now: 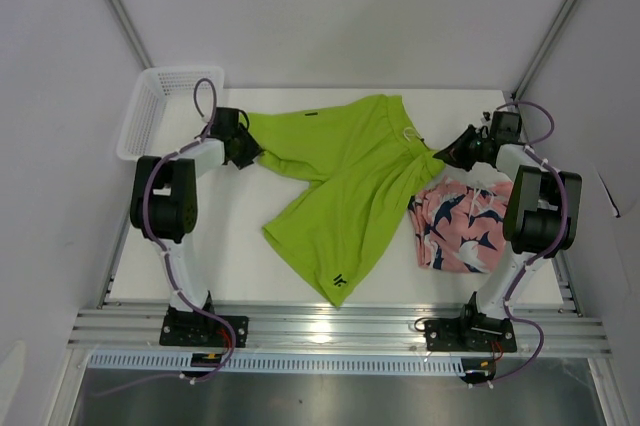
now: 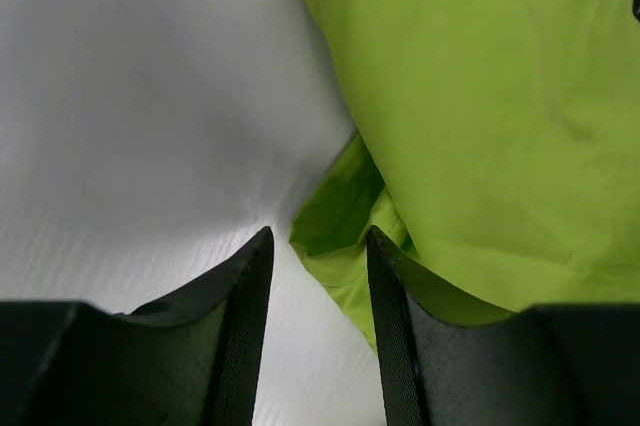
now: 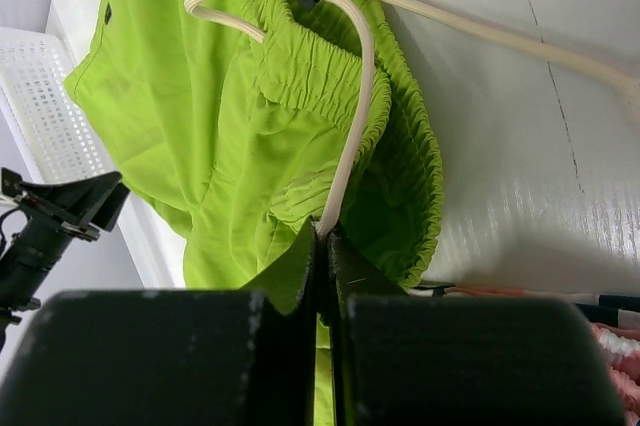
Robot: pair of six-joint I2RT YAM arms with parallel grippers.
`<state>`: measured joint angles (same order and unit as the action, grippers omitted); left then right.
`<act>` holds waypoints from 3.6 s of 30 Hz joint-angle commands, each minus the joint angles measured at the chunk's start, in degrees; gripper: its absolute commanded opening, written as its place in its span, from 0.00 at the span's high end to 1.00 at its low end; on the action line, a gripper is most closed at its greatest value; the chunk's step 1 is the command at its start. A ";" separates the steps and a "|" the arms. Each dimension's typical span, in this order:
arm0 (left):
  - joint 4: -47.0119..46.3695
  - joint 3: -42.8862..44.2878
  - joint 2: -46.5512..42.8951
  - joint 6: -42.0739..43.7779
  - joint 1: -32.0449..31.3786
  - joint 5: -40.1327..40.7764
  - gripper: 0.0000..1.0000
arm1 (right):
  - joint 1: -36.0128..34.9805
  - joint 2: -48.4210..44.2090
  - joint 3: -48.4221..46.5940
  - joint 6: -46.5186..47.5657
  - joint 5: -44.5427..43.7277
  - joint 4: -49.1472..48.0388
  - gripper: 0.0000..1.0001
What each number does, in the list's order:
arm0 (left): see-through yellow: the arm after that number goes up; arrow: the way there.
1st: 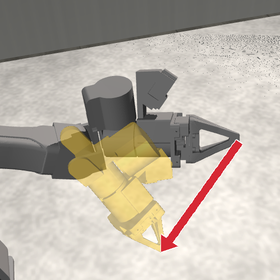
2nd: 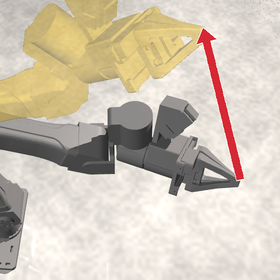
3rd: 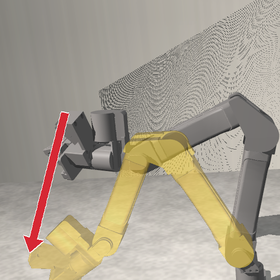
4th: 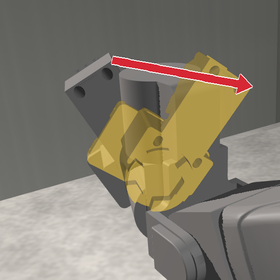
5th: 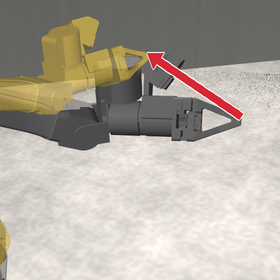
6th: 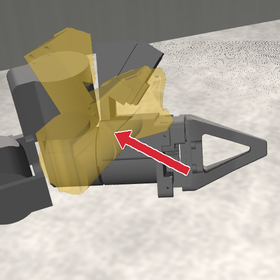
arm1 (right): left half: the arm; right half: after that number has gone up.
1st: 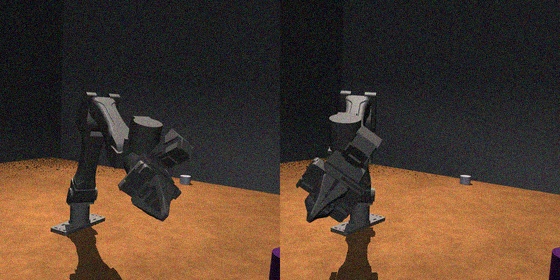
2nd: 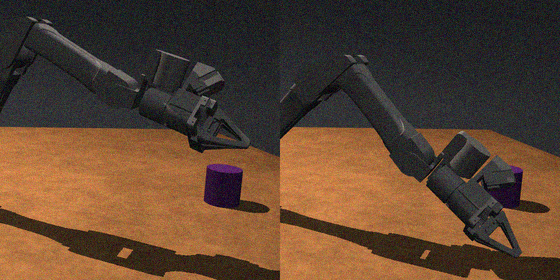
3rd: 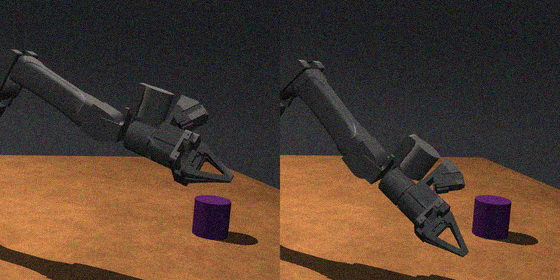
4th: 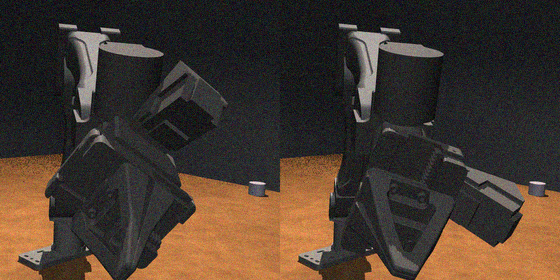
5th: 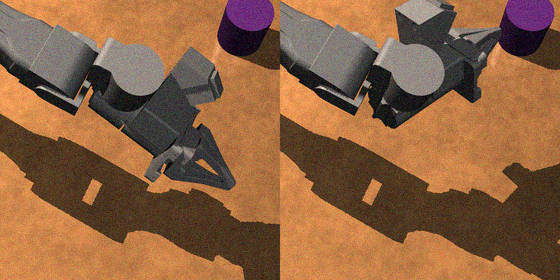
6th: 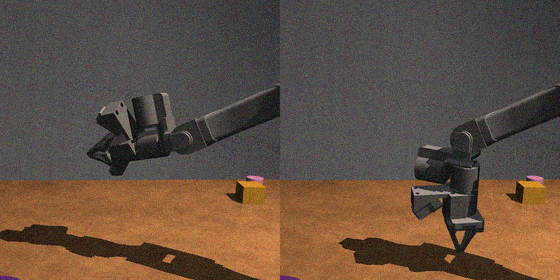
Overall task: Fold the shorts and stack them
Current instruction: Flatten the shorts out, then fold the shorts
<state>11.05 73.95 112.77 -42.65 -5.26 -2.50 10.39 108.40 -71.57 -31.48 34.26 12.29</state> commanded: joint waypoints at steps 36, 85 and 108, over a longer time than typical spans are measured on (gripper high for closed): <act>4.50 -20.77 -21.98 -5.33 -8.45 18.93 1.00 | 1.30 -3.81 3.28 -4.38 -4.38 -4.65 1.00; 25.94 -13.41 -34.83 12.77 -78.32 35.11 0.01 | -3.01 -4.25 1.96 4.33 -6.05 3.44 1.00; 27.27 -15.07 -19.62 11.10 -82.46 32.30 0.35 | -3.27 -4.25 1.96 4.59 -5.43 3.61 1.00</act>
<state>40.97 59.29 91.55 -32.32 -87.96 30.96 7.60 106.41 -69.54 -28.21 28.29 15.94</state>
